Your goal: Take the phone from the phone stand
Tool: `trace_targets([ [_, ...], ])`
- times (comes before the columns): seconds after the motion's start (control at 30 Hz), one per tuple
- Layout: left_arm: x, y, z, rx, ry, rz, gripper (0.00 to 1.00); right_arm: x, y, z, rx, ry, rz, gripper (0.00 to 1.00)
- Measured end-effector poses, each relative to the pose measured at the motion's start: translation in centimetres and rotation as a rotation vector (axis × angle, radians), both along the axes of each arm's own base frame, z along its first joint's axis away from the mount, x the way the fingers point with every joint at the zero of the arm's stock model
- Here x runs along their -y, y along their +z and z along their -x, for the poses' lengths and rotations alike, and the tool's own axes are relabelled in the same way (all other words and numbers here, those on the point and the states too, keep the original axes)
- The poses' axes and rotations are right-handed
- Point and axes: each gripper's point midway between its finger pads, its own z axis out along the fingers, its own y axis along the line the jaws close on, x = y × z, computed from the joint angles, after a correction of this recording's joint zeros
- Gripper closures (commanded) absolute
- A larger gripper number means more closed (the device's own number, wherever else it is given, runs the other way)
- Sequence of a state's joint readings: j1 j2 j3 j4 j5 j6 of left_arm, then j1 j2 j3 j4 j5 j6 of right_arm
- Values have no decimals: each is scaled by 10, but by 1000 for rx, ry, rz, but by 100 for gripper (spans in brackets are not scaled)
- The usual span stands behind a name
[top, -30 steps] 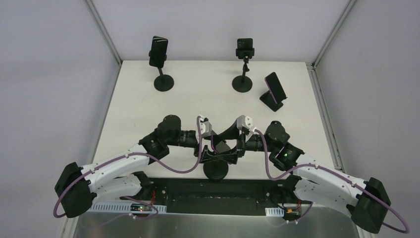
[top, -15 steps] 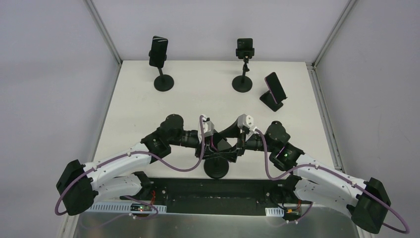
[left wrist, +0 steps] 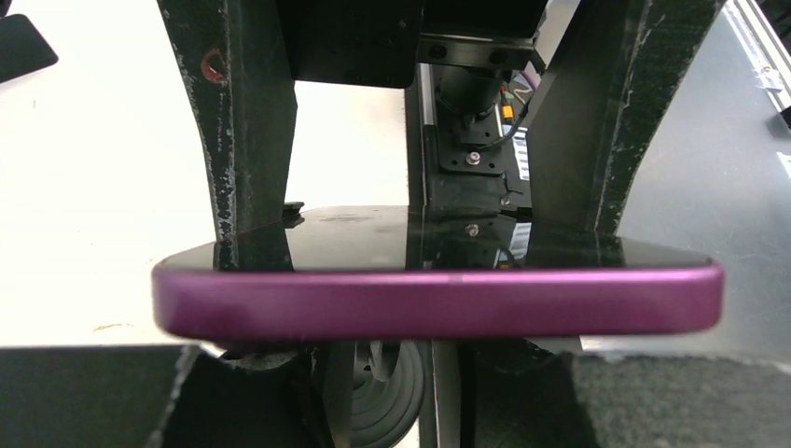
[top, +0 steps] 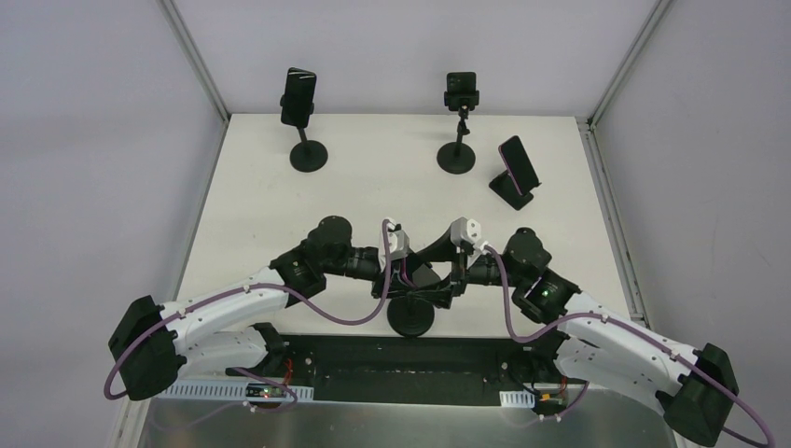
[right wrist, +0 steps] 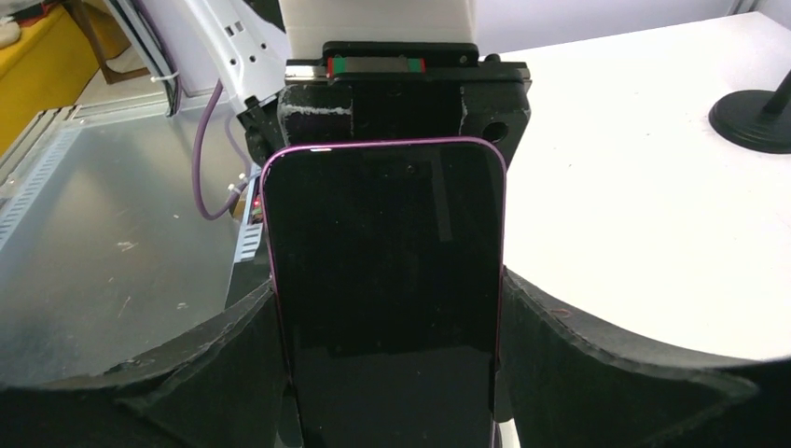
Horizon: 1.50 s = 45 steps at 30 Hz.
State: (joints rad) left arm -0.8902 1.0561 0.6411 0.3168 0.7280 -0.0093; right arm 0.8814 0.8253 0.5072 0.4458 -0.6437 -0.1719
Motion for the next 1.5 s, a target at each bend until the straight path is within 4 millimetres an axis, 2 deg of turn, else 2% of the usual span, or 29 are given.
trace_targets([
  [0.17, 0, 0, 1, 1, -7, 1, 100, 4, 0, 6, -1, 24, 48, 100],
  [0.27, 0, 0, 4, -2, -20, 2, 100, 6, 0, 8, -10, 30, 82, 83],
  [0.53, 0, 0, 5, 2, -33, 2, 100, 14, 0, 9, -32, 18, 169, 56],
  [0.8, 2, -2, 6, 6, -53, -2, 100, 16, -2, 8, -69, 14, 243, 14],
  [0.87, 3, -2, 5, 12, -53, -3, 100, 15, 0, 9, -103, 21, 265, 7],
  [1.07, 3, -2, 3, 24, -56, -7, 100, 15, 2, 12, -167, 38, 332, 1],
  [1.5, 3, -2, 3, 25, -58, -13, 100, 15, -1, 11, -190, 62, 422, 1],
])
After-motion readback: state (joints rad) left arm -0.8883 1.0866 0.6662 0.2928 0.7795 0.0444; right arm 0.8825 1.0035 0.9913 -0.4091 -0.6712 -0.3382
